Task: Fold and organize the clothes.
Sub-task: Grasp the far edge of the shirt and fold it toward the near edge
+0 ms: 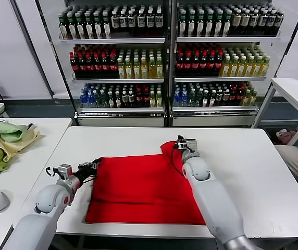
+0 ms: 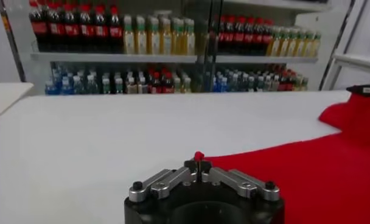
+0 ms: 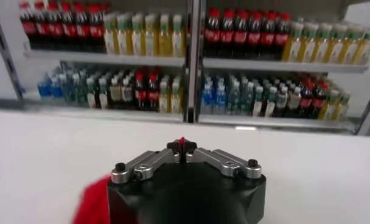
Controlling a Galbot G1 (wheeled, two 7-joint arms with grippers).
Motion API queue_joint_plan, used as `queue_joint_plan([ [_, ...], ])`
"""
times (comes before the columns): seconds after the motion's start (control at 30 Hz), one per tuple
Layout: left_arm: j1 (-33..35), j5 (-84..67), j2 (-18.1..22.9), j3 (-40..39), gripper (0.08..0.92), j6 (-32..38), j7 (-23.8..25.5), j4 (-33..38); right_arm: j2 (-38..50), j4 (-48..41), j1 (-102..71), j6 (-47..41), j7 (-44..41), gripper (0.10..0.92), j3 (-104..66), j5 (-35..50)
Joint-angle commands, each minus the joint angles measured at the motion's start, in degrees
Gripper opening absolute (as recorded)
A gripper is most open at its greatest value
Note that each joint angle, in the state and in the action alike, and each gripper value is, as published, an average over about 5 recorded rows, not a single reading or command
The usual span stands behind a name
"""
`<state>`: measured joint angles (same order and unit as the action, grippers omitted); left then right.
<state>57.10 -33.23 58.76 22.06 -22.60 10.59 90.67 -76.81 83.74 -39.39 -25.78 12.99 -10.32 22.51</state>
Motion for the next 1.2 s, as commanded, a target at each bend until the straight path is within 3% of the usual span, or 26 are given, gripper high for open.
queue_joint_plan([
  [0.03, 8.6, -4.6, -1.6, 3.9, 0.085, 2.2, -0.6, 9.9, 9.1, 28.7, -18.0, -6.3, 2.9, 0.121, -2.6, 6.5],
  [0.47, 18.6, -3.2, -2.4, 7.6, 0.085, 4.0, 0.2, 14.3, 10.6, 40.1, -36.1, -4.3, 2.7, 0.121, -8.1, 2.1],
  [1.2, 27.5, -1.2, -5.1, 11.2, 0.085, 3.7, 2.5, 20.1, 10.8, 43.8, -43.9, -4.4, 2.5, 0.121, -11.6, -2.4],
])
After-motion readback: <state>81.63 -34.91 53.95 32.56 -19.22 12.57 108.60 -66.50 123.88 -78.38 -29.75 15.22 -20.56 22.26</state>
